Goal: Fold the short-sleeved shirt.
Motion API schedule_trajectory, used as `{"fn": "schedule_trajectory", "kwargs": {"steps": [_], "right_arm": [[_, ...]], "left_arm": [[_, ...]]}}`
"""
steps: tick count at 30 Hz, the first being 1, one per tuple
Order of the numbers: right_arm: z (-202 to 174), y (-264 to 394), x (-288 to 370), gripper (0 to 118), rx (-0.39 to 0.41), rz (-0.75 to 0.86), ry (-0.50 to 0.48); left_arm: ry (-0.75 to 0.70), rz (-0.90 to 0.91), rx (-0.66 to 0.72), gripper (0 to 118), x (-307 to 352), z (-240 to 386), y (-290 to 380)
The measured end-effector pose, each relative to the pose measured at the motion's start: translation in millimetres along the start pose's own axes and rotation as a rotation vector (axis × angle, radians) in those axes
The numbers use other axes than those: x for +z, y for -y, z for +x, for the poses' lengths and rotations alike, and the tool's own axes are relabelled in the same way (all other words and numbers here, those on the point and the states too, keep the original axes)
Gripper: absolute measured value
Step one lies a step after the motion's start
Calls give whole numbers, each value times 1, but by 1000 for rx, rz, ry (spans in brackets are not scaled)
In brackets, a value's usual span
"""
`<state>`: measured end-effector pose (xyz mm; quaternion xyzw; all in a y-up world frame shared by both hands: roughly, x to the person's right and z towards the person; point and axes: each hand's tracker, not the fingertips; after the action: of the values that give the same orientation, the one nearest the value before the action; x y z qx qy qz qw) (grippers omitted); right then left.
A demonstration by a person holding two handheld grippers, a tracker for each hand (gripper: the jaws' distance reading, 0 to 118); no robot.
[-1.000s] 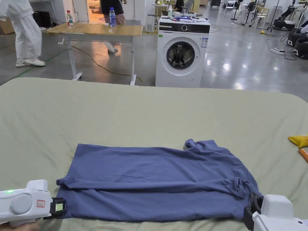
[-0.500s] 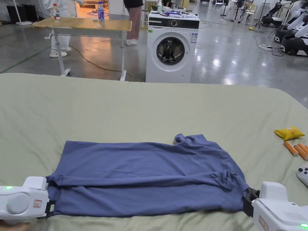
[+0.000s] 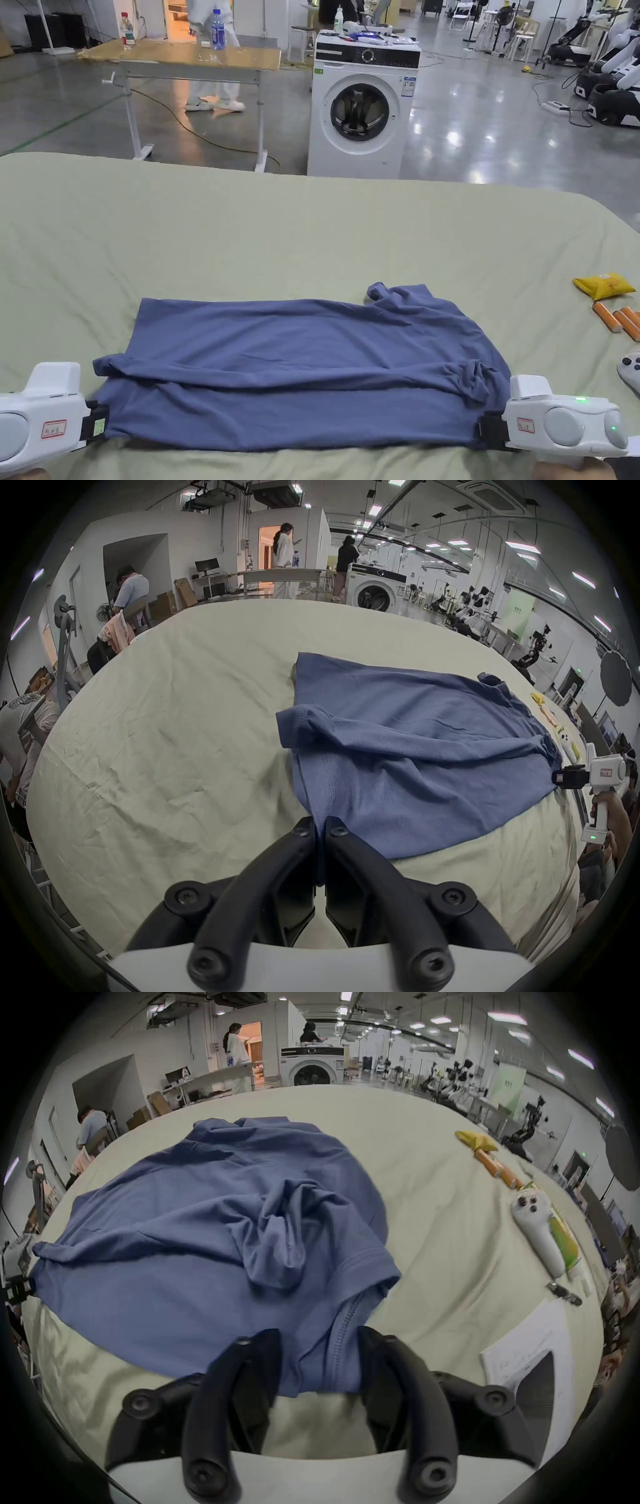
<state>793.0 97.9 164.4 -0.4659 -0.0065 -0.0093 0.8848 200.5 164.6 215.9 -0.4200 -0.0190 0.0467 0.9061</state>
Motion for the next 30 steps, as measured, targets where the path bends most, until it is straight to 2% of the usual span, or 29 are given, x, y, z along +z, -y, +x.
{"fn": "schedule_trajectory", "kwargs": {"steps": [1,2,4,12,18,22,30], "right_arm": [[-2,1,2,18,10,14,12],[-5,1,5,8,28,25,17],[-5,0,12,8,27,51,-16],[-9,-13,82,6,26,114,-6],[-8,-9,139,6,55,138,16],[-11,20,155,6,76,116,0],[-20,103,148,6,73,11,42]], "left_arm": [[-1,1,2,0,0,-1,0],[-1,4,3,0,0,-1,-1],[-1,16,0,0,3,0,-3],[15,75,-19,0,32,-3,-19],[8,120,-11,0,72,-17,-18],[11,104,-15,0,89,-24,6],[-20,-9,-26,0,84,-26,84]]}}
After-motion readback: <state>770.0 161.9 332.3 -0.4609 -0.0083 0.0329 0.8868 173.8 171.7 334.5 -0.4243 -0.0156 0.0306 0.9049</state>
